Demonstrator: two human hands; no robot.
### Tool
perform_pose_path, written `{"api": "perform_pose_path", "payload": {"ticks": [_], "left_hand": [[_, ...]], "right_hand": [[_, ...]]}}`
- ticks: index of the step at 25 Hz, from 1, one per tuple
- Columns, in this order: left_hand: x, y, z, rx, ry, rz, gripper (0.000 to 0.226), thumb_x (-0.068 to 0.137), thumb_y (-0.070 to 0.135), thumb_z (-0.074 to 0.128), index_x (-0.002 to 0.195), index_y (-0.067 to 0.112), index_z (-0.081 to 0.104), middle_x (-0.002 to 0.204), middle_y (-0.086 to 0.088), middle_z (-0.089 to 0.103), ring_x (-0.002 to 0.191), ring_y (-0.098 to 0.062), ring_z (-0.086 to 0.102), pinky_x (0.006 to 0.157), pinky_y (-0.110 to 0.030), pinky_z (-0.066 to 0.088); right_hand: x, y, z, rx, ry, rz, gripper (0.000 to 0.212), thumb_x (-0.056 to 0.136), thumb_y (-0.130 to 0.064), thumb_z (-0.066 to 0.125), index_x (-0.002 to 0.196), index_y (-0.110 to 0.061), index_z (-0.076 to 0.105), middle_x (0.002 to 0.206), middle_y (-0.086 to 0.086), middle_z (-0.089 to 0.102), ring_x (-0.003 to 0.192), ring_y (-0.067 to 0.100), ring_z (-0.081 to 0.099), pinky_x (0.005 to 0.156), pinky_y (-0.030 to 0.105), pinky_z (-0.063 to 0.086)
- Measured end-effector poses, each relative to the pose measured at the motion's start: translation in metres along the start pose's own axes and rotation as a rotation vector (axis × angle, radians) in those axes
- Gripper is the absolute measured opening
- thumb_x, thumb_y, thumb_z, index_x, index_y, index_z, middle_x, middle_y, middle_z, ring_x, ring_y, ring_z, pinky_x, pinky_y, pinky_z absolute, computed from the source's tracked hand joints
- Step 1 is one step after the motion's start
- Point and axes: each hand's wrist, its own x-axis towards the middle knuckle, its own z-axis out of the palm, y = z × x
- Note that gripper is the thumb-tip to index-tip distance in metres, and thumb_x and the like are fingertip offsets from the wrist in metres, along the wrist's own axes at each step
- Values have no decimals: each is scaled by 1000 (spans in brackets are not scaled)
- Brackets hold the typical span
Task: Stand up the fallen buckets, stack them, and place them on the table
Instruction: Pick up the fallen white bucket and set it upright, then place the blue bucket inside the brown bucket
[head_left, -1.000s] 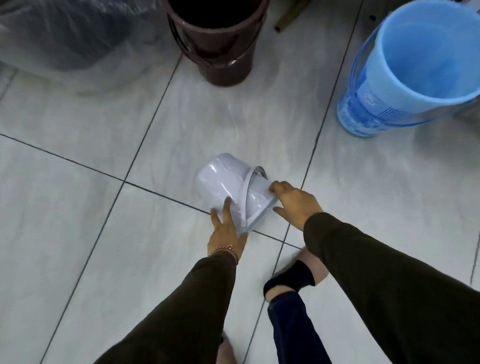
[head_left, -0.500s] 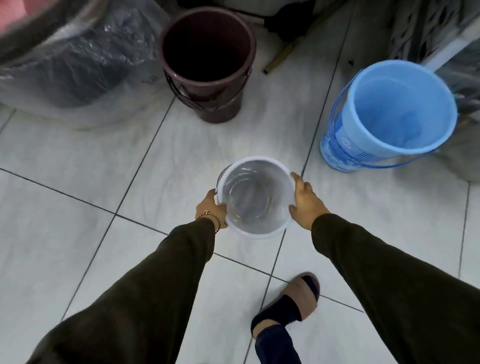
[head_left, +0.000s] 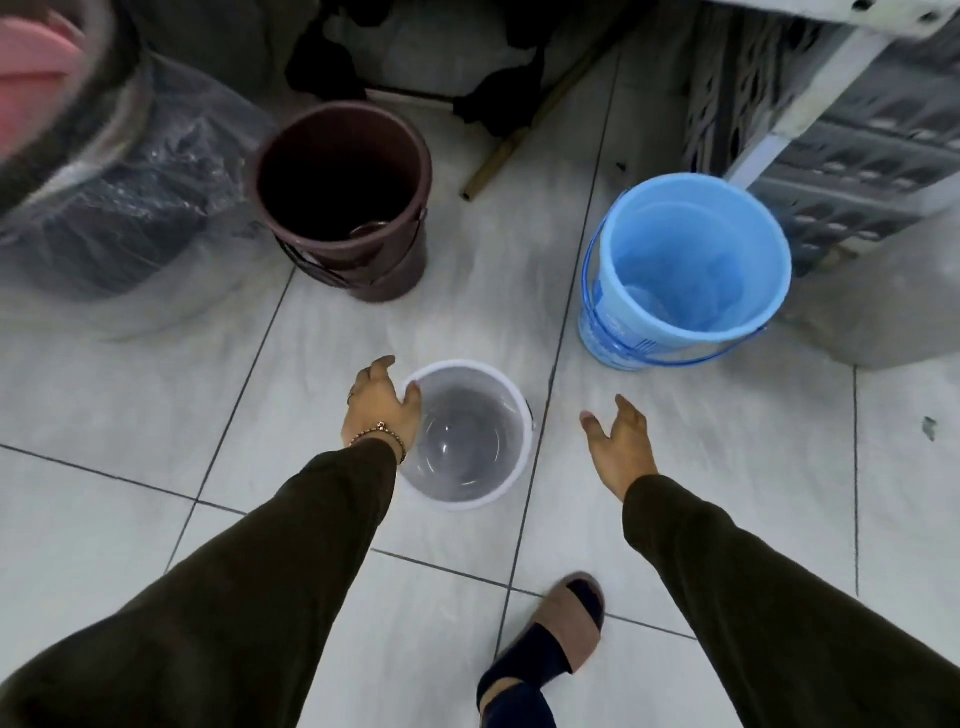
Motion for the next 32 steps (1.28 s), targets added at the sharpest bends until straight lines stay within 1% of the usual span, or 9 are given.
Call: {"api": "perform_pose_path", "payload": {"ticks": [4,10,14,17,19,21,24,27,32], "left_hand": [[12,100,20,-187,-104,124,50,94,30,56,140,17,43,142,-9,52,128,-29,51,101,-30,38],[47,217,129,-476,-477,-97,86,87,56,58,153,15,21,151,-10,43,138,-30,42,110,-35,34],[77,249,186,-461,-440,-20,71,83,26,68,144,12,33,122,1,55,110,-22,56,90,-29,43],[87,246,187,-340,-375,26,70,82,14,56,147,18,29,134,-10,52,119,-30,53,104,-37,43],[88,246,177,-192,-385,-9,77,81,23,55,151,27,22,150,-19,34,134,-42,39,115,-48,33],[77,245,150,-193,-383,-26,79,86,22,55,153,33,14,156,-20,18,129,-43,43,113,-44,35],[52,237,90,-340,-281,82,95,80,17,63,150,41,3,132,-4,35,92,-35,59,88,-40,53],[35,225,16,-628,-168,46,106,74,3,71,149,39,5,105,8,49,76,-32,70,62,-49,62],[22,174,-106,-746,72,71,84,73,3,74,143,30,35,109,9,62,73,-14,72,64,-51,62]], "right_hand": [[38,-18,-80,229,224,171,69,99,-41,45,154,-7,21,161,14,21,146,31,29,117,39,23],[127,-17,-145,451,409,267,74,93,-41,56,146,2,28,144,19,47,130,37,48,105,38,39],[173,-1,-163,392,249,249,74,93,-25,56,150,-5,13,128,9,56,110,30,58,94,39,50],[171,0,-166,403,92,238,41,96,-16,45,131,-10,25,118,13,54,91,35,64,63,35,55],[156,-11,-168,484,107,237,25,96,-13,43,117,-16,28,107,13,55,74,35,65,68,47,59],[134,-30,-164,501,140,222,21,97,-13,41,113,-18,30,97,10,55,63,29,65,68,51,61],[93,-71,-163,427,151,123,20,99,-15,40,115,-22,31,93,3,55,63,24,66,49,33,59],[48,-125,-159,357,120,13,23,99,-17,41,118,-27,31,97,3,56,67,25,67,49,29,59],[-27,-228,-124,267,37,-176,30,100,-19,44,125,-28,32,98,6,62,68,23,71,54,27,59]]}}
